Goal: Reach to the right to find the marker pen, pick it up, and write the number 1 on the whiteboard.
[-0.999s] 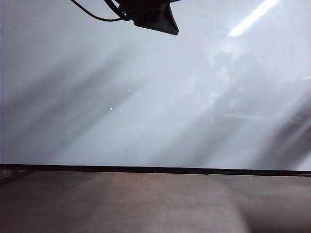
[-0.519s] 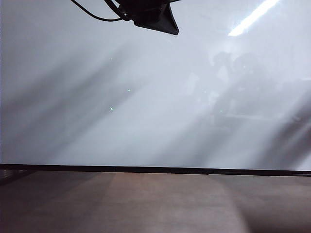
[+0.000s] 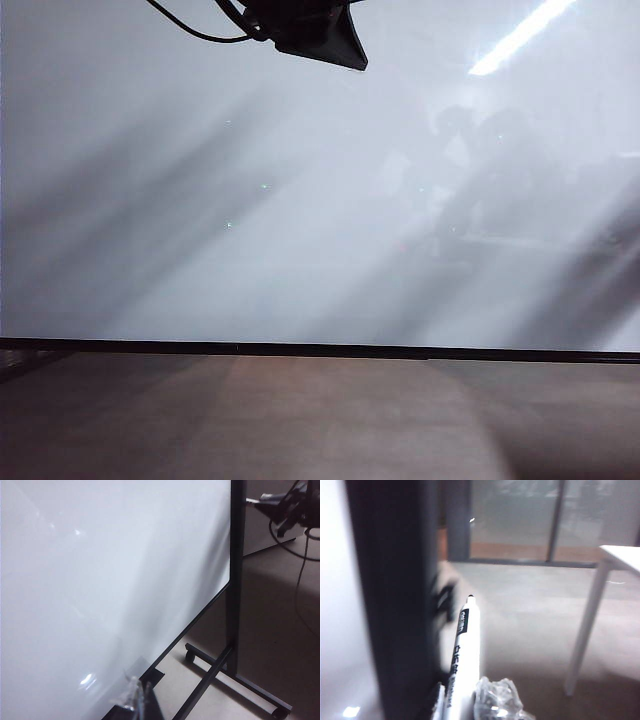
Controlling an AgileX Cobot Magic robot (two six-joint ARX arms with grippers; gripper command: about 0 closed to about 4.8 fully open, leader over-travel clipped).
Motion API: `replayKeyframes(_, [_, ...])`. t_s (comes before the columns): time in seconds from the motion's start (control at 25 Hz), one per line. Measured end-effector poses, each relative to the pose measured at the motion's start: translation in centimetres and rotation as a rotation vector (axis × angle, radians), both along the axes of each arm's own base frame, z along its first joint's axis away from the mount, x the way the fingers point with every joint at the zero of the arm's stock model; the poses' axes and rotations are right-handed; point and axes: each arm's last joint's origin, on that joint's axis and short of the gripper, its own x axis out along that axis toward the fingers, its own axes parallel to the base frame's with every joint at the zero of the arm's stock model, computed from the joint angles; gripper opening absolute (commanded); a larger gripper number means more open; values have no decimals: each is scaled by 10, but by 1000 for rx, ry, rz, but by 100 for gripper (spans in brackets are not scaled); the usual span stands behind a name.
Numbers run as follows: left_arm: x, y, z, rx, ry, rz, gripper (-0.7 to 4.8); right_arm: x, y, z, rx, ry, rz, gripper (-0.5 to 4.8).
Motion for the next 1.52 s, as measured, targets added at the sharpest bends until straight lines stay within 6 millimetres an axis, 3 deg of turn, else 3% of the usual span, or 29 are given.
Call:
replayKeyframes(0.16, [-2, 1, 2, 13, -12, -5, -5, -17, -8, 32, 1, -44, -120, -6])
replayKeyframes(0.28, [-6, 5, 7, 18, -7, -5, -5, -48, -23, 59, 85, 25, -206, -6])
replayKeyframes(0.4, [-13, 10, 14, 26, 6, -4, -5, -76, -15, 85, 147, 90, -255, -6])
replayKeyframes(0.48, [-24, 18, 26, -13, 31, 8, -5, -98, 0, 116, 152, 101, -293, -6])
replayKeyframes(0.6, [-48, 42, 68, -124, -24, 80, -5, -135, 29, 173, 120, 33, -252, -6])
replayKeyframes(0.64, [-52, 47, 77, -140, -50, 89, -5, -140, 38, 182, 113, 17, -227, -6])
replayKeyframes(0.84, [-60, 89, 113, -141, -45, 235, -5, -170, 125, 226, 91, -24, 33, -6])
replayKeyframes(1.0, [-64, 92, 125, -146, -51, 246, -5, -179, 179, 228, 86, 32, 182, -6])
replayKeyframes(1.16, [-66, 93, 127, -142, -51, 257, -5, -175, 214, 240, 51, 33, 239, -6])
replayKeyframes(1.52, [-65, 97, 123, -59, -62, 369, -5, -143, 231, 288, 17, 71, 230, -6])
